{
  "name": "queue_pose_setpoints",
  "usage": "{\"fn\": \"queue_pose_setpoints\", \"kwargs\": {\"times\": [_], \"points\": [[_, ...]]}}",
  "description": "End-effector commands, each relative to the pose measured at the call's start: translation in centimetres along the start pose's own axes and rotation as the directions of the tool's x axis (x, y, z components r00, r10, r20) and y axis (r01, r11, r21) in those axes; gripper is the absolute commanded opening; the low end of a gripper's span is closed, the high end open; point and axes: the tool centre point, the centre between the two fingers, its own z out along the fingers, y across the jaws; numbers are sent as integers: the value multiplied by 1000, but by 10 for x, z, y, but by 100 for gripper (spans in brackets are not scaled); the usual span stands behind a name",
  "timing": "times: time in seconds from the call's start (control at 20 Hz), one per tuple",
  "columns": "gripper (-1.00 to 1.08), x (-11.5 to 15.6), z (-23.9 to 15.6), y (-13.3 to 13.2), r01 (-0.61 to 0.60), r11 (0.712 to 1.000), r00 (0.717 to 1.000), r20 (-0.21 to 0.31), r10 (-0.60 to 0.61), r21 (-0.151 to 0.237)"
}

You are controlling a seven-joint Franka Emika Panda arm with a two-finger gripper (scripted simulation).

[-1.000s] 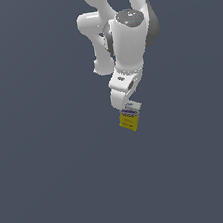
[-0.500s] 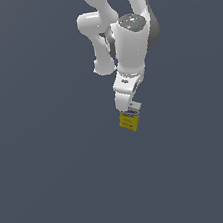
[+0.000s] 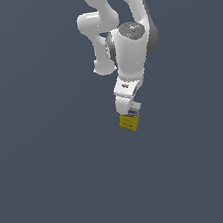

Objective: Pick up the object and move it to a goal position.

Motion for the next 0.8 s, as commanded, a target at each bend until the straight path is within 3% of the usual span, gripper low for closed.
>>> {"fn": "queue_pose_setpoints", "kwargs": {"times": [0.0,0.4,0.45,0.75], "points": [[100,0,13,-1,1,1000,1000,0,-1,1],[100,0,32,0,3,1000,1000,0,-3,1],[-100,0,32,0,3,1000,1000,0,-3,1],[-100,0,32,0,3,1000,1000,0,-3,1]]}}
